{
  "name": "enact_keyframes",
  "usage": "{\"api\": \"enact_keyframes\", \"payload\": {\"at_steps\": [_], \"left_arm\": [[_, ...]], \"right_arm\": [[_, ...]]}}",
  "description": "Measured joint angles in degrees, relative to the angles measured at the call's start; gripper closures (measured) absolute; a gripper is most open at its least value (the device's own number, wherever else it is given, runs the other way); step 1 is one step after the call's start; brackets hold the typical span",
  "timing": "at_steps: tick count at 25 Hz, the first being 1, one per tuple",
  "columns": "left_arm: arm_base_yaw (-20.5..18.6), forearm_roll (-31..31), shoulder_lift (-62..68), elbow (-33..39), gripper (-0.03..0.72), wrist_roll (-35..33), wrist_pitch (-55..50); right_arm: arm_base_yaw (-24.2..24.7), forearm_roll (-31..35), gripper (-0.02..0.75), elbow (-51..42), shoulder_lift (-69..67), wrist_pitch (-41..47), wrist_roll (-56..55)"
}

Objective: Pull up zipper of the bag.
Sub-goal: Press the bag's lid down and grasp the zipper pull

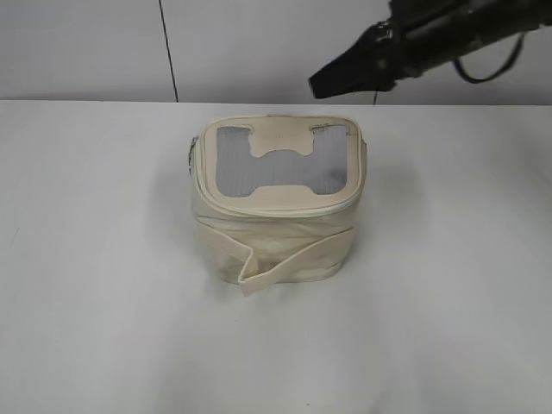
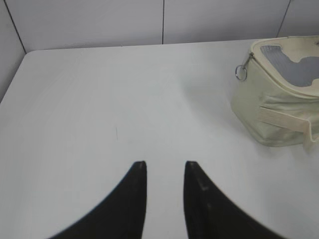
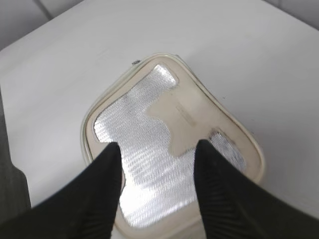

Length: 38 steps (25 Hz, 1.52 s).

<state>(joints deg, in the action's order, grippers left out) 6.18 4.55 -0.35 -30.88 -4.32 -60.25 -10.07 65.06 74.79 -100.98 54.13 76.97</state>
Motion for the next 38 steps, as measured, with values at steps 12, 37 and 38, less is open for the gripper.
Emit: {"api": "enact_keyframes", "payload": {"at_steps": [12, 37, 38], "left_arm": [[0.0, 0.0, 0.0, 0.0, 0.487, 0.0, 0.0], [9.2, 54.6, 55.0, -6.9, 0.484, -49.5, 26.3], [7.0, 59.6, 59.4, -8.6, 0.482, -56.0, 22.1]], "right_arm": [[-10.0, -7.9, 0.357, 38.1, -29.1, 9.9, -11.9], [-12.0, -13.4, 0.678, 46.1, -37.0, 13.6, -18.4], [-12.0, -13.4, 0.678, 46.1, -37.0, 13.7, -18.5]]}}
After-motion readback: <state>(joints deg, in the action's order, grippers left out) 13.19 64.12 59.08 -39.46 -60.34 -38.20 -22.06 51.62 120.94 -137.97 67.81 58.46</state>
